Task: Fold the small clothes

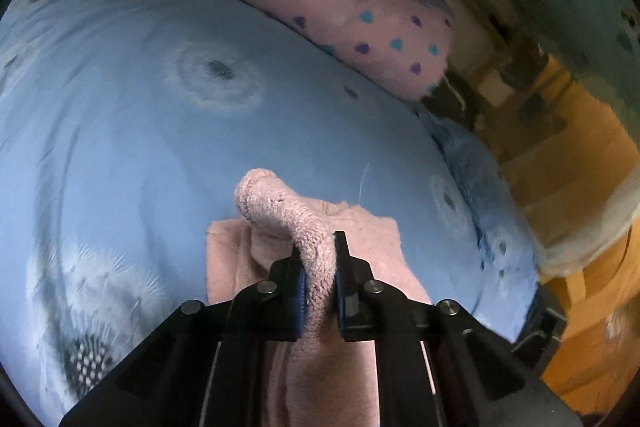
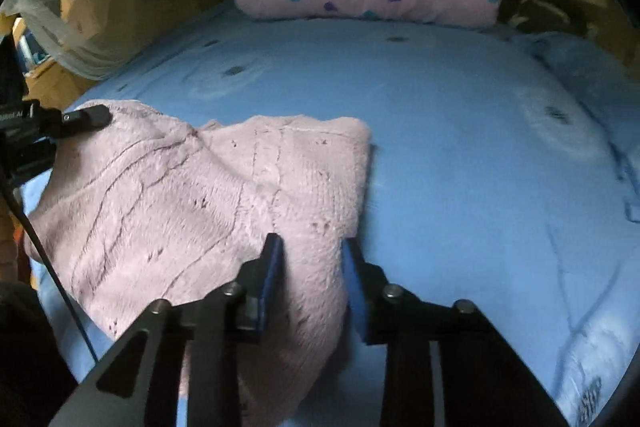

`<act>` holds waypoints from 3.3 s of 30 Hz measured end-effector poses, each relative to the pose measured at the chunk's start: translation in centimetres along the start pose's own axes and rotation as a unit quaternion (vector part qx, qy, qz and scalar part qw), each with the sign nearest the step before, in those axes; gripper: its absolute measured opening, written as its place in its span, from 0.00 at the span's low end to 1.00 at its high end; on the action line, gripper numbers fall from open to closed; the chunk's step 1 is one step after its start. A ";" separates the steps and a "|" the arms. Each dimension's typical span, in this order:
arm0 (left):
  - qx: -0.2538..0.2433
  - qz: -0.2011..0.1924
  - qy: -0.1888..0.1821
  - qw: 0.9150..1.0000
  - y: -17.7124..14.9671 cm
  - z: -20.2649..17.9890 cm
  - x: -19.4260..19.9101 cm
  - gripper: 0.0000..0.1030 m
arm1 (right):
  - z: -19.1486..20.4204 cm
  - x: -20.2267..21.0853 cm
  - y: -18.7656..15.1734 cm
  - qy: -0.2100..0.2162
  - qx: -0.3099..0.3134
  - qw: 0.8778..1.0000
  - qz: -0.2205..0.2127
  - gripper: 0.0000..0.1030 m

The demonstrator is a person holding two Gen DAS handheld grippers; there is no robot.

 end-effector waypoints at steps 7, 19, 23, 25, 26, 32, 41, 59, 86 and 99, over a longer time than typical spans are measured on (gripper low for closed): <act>0.013 0.068 0.113 0.991 -1.5 2.9 -3.5 0.00 | 0.3 0.9 0.1 0.021 0.016 1.000 -0.010 0.33; -0.053 0.078 0.130 0.987 -2.5 1.8 -3.4 0.00 | 1.1 -12.1 9.7 -0.045 0.116 0.987 0.106 0.59; -0.043 0.082 0.132 0.987 -2.6 2.1 -3.5 0.00 | 0.4 -13.4 10.4 -0.152 0.131 0.977 0.075 0.59; -0.040 0.081 0.133 0.987 -2.6 2.1 -3.5 0.00 | 0.4 -12.8 10.2 -0.154 0.118 0.979 0.067 0.59; -0.040 0.080 0.136 0.987 -2.6 2.0 -3.5 0.00 | 0.4 -12.2 10.1 -0.156 0.115 0.979 0.060 0.59; -0.101 0.017 0.170 0.980 -4.1 -1.5 0.6 0.00 | 0.3 -6.1 8.7 -0.076 0.063 0.995 0.036 0.71; -0.054 0.052 0.288 0.955 -8.8 0.0 1.7 0.00 | 1.1 -0.6 1.9 -0.056 0.087 0.994 0.021 0.76; 0.102 -0.075 0.260 0.957 -14.8 4.2 7.0 0.04 | -2.5 4.2 -3.8 0.069 -0.067 0.995 -0.033 0.79; 0.028 0.020 0.120 0.992 -6.4 2.6 -0.6 0.25 | -2.1 -6.1 -1.1 0.250 -0.194 0.938 0.144 0.57; -0.027 0.103 0.063 0.992 -10.1 -2.4 -3.8 0.25 | -6.2 1.3 -1.6 0.189 -0.136 0.964 0.127 0.49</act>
Point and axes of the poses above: each gripper's, at about its wrist camera, not at the fingertips, and x roughly against the way its jaws point, z to its left, y to its top, the point moved 2 cm from there along -x, roughly the way its jaws point, and after that the axes turned 5 degrees about -y, right-handed, at the moved point
